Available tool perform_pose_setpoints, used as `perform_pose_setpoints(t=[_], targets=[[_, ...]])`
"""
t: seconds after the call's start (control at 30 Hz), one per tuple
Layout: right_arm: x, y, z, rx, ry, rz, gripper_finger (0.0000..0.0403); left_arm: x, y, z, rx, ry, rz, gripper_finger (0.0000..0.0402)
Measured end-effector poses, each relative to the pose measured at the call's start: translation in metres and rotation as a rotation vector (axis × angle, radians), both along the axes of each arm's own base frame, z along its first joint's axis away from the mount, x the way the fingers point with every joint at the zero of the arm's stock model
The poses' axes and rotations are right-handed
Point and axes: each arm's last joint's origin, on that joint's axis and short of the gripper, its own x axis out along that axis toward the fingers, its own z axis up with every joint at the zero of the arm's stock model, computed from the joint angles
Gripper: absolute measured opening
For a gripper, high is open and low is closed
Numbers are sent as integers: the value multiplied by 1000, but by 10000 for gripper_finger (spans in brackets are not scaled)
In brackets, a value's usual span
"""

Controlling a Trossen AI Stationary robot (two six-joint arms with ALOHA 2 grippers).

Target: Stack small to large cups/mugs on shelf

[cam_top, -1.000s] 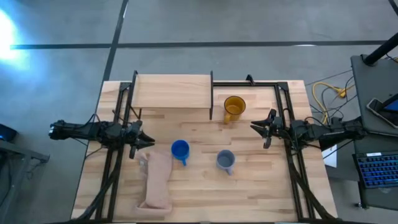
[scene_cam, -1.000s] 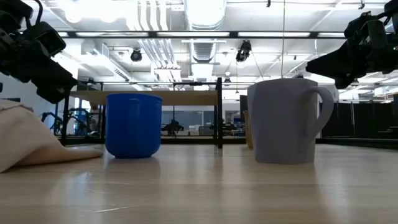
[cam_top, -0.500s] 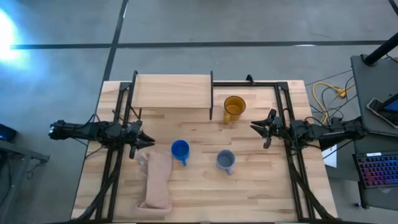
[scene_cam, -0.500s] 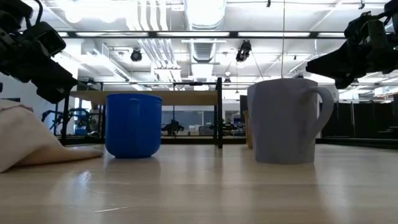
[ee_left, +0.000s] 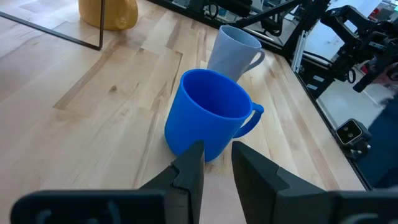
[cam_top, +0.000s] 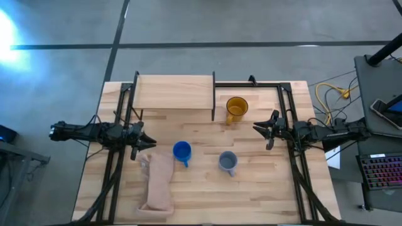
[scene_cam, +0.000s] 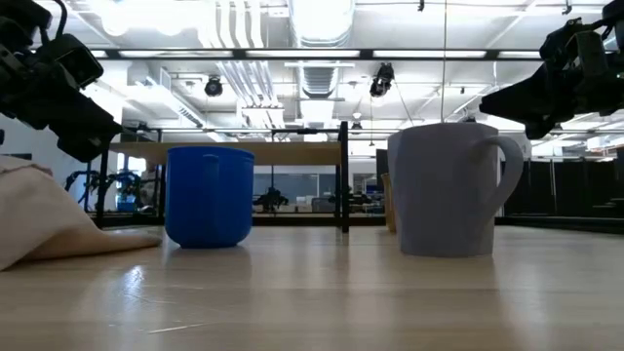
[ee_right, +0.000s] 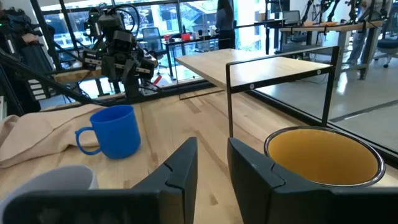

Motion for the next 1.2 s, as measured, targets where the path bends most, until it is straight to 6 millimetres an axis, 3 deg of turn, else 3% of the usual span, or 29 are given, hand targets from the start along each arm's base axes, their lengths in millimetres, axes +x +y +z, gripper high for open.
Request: perform_pose_setpoints(t=[0.2, 0.43, 0.6, 0.7, 0.8, 0.93, 1.2], targets=[[0, 0, 1, 41, -23, 3, 82, 0, 0, 0, 0, 0, 0, 68], [-1, 0, 21, 626, -395, 35, 82, 0, 0, 0, 0, 0, 0, 68], [-3, -5, 21, 591, -438, -147, 82, 0, 0, 0, 0, -1, 0, 68], [-4, -6, 22, 614, -464, -166, 82, 1, 0, 1, 3, -18, 11, 68], [-4, -6, 25, 665, -508, -145, 82, 6, 1, 12, -71, -157, 80, 68], [-3, -6, 24, 669, -503, -154, 82, 8, 1, 41, -186, -456, 95, 68], [-5, -8, 23, 663, -532, -260, 82, -7, 6, 88, -292, -977, 172, 68]])
